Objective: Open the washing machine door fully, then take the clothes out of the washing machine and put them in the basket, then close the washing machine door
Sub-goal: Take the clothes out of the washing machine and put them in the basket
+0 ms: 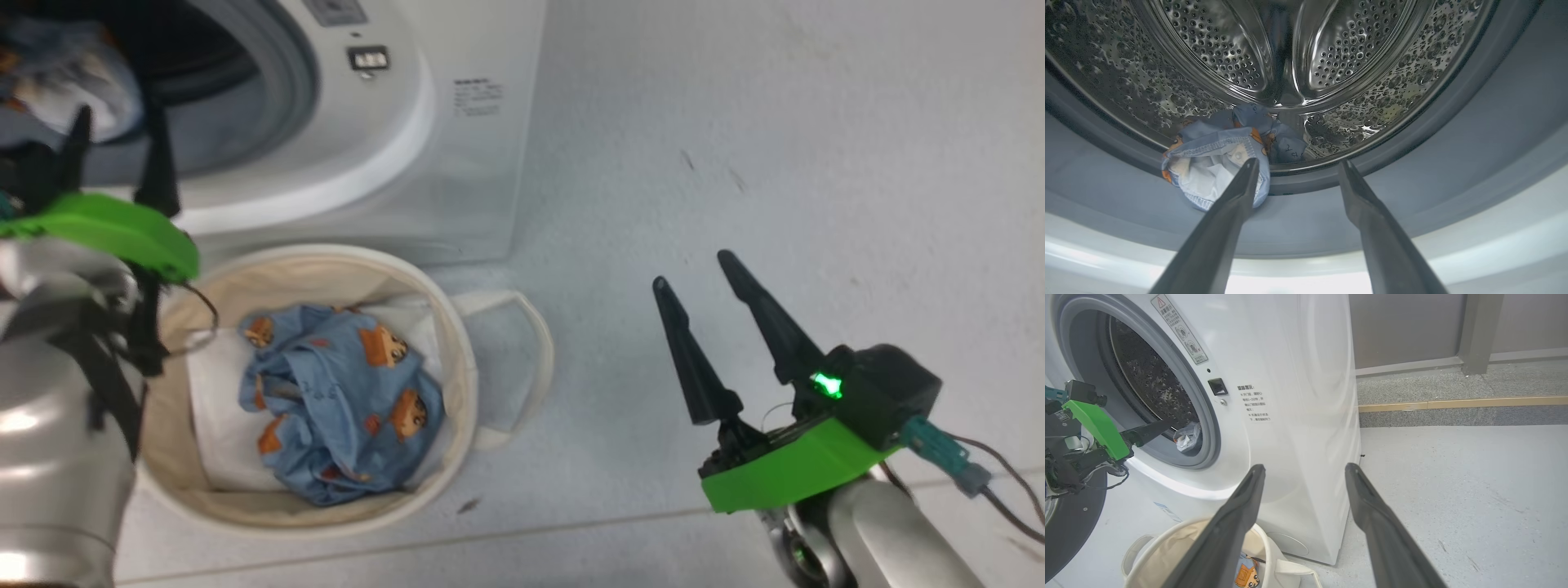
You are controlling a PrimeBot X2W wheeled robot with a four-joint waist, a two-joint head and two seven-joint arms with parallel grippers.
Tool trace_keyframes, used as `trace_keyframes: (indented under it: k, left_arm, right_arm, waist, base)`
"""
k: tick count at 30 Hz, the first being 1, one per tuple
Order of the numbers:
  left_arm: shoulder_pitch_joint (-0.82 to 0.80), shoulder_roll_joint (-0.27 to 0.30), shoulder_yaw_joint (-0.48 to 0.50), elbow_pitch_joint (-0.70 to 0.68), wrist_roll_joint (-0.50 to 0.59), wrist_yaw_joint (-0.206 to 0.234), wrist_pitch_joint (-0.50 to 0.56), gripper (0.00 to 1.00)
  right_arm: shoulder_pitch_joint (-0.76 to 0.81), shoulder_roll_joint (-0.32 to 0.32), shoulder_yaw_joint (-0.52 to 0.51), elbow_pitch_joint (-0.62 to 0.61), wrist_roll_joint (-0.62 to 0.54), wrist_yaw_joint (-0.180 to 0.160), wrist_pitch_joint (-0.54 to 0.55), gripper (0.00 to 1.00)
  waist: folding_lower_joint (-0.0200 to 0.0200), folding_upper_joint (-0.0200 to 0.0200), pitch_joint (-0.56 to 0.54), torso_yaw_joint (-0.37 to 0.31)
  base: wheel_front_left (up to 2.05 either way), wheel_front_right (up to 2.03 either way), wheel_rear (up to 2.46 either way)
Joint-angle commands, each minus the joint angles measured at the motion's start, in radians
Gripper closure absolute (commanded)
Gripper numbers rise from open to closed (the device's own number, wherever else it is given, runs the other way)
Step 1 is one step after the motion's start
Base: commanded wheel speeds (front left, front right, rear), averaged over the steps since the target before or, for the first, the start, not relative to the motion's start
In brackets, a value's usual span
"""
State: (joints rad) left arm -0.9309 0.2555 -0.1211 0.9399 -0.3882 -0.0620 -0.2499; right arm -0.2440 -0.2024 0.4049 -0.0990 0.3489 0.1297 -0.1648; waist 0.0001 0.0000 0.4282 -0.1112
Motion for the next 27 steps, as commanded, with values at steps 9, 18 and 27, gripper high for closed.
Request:
trace_keyframes:
  k: [9,18,27]
  left_arm:
    - [-0.225,0.138,0.041,0.189,0.062,0.063,-0.012,0.00]
    - [-0.353,0.165,0.034,0.310,0.076,0.151,0.004,0.00]
    - [-0.377,0.166,0.023,0.314,0.079,0.165,-0.007,1.00]
  right_arm:
    - [0.049,-0.002,-0.052,-0.103,-0.053,0.001,0.014,0.00]
    - [0.083,0.012,-0.090,-0.145,-0.082,0.001,0.010,0.00]
    - [0.087,0.024,-0.096,-0.156,-0.092,0.001,0.005,0.00]
  waist:
    - [-0.0001,0.0000,0.175,-0.092]
    - [-0.0001,0.0000,0.239,-0.097]
    - [-0.0001,0.0000,0.238,-0.091]
  base:
    - [0.00,0.00,0.00]
    - [0.00,0.00,0.00]
    - [0.00,0.00,0.00]
